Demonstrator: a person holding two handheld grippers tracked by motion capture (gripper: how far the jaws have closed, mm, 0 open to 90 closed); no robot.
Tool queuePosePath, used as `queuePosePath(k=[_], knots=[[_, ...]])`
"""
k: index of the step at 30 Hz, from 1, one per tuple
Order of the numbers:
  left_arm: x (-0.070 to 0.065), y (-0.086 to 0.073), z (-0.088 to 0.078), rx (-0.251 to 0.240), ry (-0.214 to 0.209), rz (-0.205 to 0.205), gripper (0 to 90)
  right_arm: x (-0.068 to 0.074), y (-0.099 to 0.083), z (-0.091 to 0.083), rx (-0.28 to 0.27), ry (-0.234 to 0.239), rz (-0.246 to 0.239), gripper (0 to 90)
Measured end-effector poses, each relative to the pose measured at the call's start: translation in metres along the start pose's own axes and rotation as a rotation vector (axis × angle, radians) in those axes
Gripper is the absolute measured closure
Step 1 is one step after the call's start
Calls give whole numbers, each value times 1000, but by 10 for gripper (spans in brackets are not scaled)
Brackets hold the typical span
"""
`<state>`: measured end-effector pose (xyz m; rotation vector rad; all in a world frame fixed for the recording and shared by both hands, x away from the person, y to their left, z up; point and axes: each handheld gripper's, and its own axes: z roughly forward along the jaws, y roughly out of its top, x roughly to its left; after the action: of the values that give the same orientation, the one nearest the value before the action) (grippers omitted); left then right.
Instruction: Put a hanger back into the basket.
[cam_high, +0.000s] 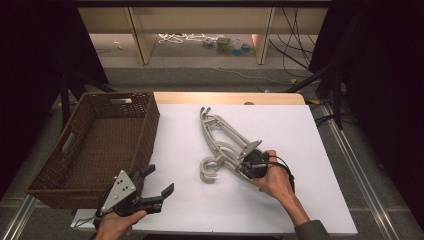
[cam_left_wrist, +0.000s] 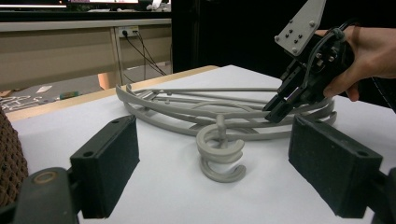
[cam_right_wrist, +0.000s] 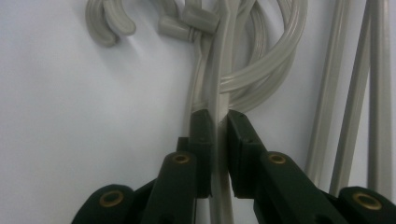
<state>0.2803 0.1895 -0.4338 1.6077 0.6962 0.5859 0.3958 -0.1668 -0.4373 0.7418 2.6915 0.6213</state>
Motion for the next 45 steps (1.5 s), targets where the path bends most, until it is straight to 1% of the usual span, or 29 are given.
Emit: queuePosePath(k=[5, 6, 7, 9, 10, 12, 13, 14, 15, 18, 19, 20, 21, 22, 24, 25, 27, 29, 32, 33, 34, 36, 37, 38, 39, 40, 41, 42, 45], knots=[[0, 0, 0, -1, 1, 0, 160, 1, 2, -5, 9, -7, 0, 823], [1, 0, 0, 0, 1, 10, 160, 1, 2, -6, 10, -9, -4, 823], [0, 0, 0, 1, 1, 9, 160, 0, 2, -6, 7, -16, -15, 823], [1, 0, 0, 0, 2, 9, 160, 1, 3, -10, 10, -24, -18, 824], [1, 0, 0, 1, 3, 8, 160, 0, 3, -11, 3, -39, -41, 824], [1, 0, 0, 2, 4, 10, 160, 1, 4, -16, -8, -40, -41, 825], [1, 0, 0, 2, 4, 10, 160, 0, 5, -19, -6, -48, -52, 826], [1, 0, 0, 1, 5, 11, 160, -1, 4, -21, -17, -55, -62, 826], [0, 0, 0, 1, 6, -2, 160, -2, 4, -24, -23, -60, -71, 826], [1, 0, 1, -15, -1, -1, 162, -3, 4, -32, -31, -59, -86, 827], [1, 0, 1, -13, 1, -1, 163, -3, 4, -34, -37, -59, -87, 827], [2, 1, 0, -3, 8, 12, 166, -4, 4, -37, -45, -63, -92, 827], [1, 1, -1, 6, 17, 2, 166, -4, 4, -40, -56, -68, -93, 827], [2, 2, -1, 3, 20, 22, 168, -5, 4, -42, -64, -61, -93, 827], [0, 1, -1, 5, 23, 14, 168, -4, 3, -50, -90, -37, -98, 828], [-1, 2, -1, 9, 27, 12, 169, -3, 2, -53, -105, -45, -109, 828], [-1, 3, 1, 1, 24, 39, 173, -1, 0, -60, -119, -32, -119, 828], [-5, 5, 2, 21, 34, 87, 186, 2, -2, -65, -129, -22, -125, 828], [-7, 6, 7, 43, 40, 120, 202, 6, -5, -70, -121, 4, -146, 828], [-9, 5, 10, 66, 51, 117, 207, 7, -6, -70, -122, 9, -144, 828], [-9, 5, 13, 72, 49, 129, 210, 9, -7, -71, -120, 17, -147, 828], [-9, 6, 21, 97, 35, 127, 216, 11, -7, -73, -118, 24, -149, 828], [-9, 8, 26, 119, 27, 125, 221, 12, -8, -74, -130, 25, -158, 828], [-9, 10, 30, 143, 25, 152, 225, 13, -8, -76, -125, 26, -163, 828], [-9, 11, 34, 151, 27, 176, 226, 14, -8, -77, -125, 37, -154, 828], [-9, 12, 36, 152, 25, 187, 226, 15, -9, -79, -126, 52, -154, 828], [-7, 13, 40, 157, 17, 190, 228, 16, -10, -78, -141, 50, -163, 829], [-5, 14, 44, 162, 11, 188, 229, 18, -11, -78, -161, 62, -154, 828], [-1, 15, 55, 182, 4, 212, 235, 19, -15, -79, -162, 73, -162, 829]])
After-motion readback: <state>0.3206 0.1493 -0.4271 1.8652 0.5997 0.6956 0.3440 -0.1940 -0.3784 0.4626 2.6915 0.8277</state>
